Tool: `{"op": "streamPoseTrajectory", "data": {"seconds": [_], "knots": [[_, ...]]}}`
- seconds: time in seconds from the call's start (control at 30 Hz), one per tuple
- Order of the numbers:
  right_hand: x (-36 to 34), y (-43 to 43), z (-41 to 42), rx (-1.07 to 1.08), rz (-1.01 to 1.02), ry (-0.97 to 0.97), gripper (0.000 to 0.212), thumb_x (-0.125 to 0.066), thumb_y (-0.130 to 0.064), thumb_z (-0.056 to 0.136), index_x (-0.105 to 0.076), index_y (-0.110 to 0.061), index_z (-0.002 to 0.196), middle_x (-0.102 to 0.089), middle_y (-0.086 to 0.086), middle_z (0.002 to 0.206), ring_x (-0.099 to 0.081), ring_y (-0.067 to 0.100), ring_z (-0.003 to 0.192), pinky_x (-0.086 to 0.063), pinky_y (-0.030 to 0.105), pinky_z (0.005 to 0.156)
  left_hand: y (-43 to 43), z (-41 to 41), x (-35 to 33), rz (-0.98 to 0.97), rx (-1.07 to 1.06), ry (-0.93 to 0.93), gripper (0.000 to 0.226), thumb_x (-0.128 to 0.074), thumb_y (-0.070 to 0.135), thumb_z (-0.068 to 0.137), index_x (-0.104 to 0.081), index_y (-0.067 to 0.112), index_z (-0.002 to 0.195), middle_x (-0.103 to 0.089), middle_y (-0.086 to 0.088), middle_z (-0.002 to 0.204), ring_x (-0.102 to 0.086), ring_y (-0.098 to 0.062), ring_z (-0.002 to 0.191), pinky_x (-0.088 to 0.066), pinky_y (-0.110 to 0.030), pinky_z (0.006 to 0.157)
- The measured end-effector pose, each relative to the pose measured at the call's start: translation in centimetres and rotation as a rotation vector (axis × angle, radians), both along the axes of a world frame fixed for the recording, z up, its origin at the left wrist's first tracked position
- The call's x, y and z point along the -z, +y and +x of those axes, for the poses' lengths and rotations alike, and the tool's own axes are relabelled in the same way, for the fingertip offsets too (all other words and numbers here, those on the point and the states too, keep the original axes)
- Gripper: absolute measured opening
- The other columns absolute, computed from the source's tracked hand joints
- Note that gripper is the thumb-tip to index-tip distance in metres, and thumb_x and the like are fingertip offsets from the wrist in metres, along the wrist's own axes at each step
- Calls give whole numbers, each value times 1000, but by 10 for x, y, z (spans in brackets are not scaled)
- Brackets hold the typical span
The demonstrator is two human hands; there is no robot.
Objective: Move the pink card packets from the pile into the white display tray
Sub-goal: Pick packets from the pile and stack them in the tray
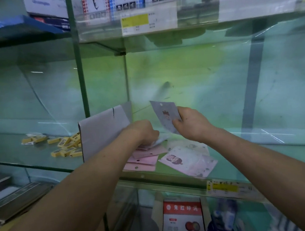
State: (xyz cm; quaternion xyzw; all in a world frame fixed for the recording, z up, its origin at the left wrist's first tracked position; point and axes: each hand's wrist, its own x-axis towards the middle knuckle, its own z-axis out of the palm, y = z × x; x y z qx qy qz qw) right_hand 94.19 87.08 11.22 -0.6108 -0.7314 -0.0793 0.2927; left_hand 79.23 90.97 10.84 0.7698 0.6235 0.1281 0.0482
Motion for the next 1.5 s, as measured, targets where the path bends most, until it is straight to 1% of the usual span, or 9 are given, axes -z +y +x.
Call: {"op": "streamPoseTrajectory", "data": {"seconds": [0.13, 0.23, 0.37, 0.5, 0.63, 0.8, 0.97, 1.2, 1.5], "knots": [[2, -7, 2, 22, -15, -19, 18, -41, -16, 94, -54, -9, 103, -62, 14, 104, -56, 34, 91, -42, 33, 68, -4, 7, 2, -129, -33, 162, 79, -45, 75, 78, -51, 13, 125, -55, -7, 125, -53, -30, 111, -36, -47, 102], [4, -14, 5, 22, -22, -36, 15, -40, -16, 94, -53, -11, 100, -62, 12, 102, -56, 34, 90, -41, 32, 67, -7, 12, 3, -63, -56, 180, 55, -53, 64, 77, -53, 15, 102, -60, -2, 104, -55, -28, 99, -38, -48, 99], [-1, -25, 13, 29, -22, -38, 7, -41, -15, 92, -45, -14, 86, -54, 8, 88, -51, 31, 81, -37, 31, 63, -14, 16, 2, -10, -70, 112, 41, -58, 51, 74, -50, 19, 98, -57, -2, 98, -54, -28, 96, -44, -36, 89], [-2, -37, 26, 33, -16, -20, 15, -42, -14, 91, -42, -14, 76, -49, 6, 78, -48, 30, 74, -34, 30, 60, -25, 25, -1, 85, -20, 165, 27, -54, 31, 87, -46, 12, 70, -48, -2, 69, -52, -26, 76, -44, -30, 69], [-4, -58, 39, 36, 27, -10, 32, -42, -14, 91, -30, -20, 62, -47, 6, 72, -46, 30, 69, -32, 30, 57, -50, 39, -10, 339, -58, 332, 14, -45, 1, 87, -55, 11, 89, -51, -4, 78, -52, -26, 80, -43, -31, 69], [-8, -90, 62, 75, 72, -9, 32, -41, -15, 94, -30, -18, 64, -48, 7, 75, -45, 30, 70, -30, 30, 57, -79, 59, -17, 492, -131, 375, 24, -45, 3, 89, -63, 8, 104, -65, -9, 104, -62, -27, 97, -39, -31, 70], [-11, -129, 87, 144, 83, -24, 16, -39, -18, 95, -41, -11, 81, -61, 17, 96, -49, 33, 79, -33, 32, 63, -114, 88, -19, 576, -113, 393, 21, -45, 6, 92, -61, 13, 106, -65, -4, 105, -63, -25, 99, -35, -28, 68], [-8, -191, 123, 253, 105, -26, 21, -38, -20, 97, -44, -10, 81, -60, 15, 88, -46, 31, 72, -32, 31, 60, -179, 126, -18, 592, -25, 370, 21, -37, 9, 99, -57, 11, 106, -64, -6, 104, -60, -25, 93, -32, -28, 59], [1, -278, 153, 437, 36, -25, 8, -45, -8, 90, -41, -11, 84, -61, 16, 102, -44, 30, 77, -32, 31, 63, -250, 158, -14, 614, 84, 319, 19, -43, 4, 93, -59, 11, 101, -61, -6, 91, -59, -26, 85, -33, -28, 63]]}}
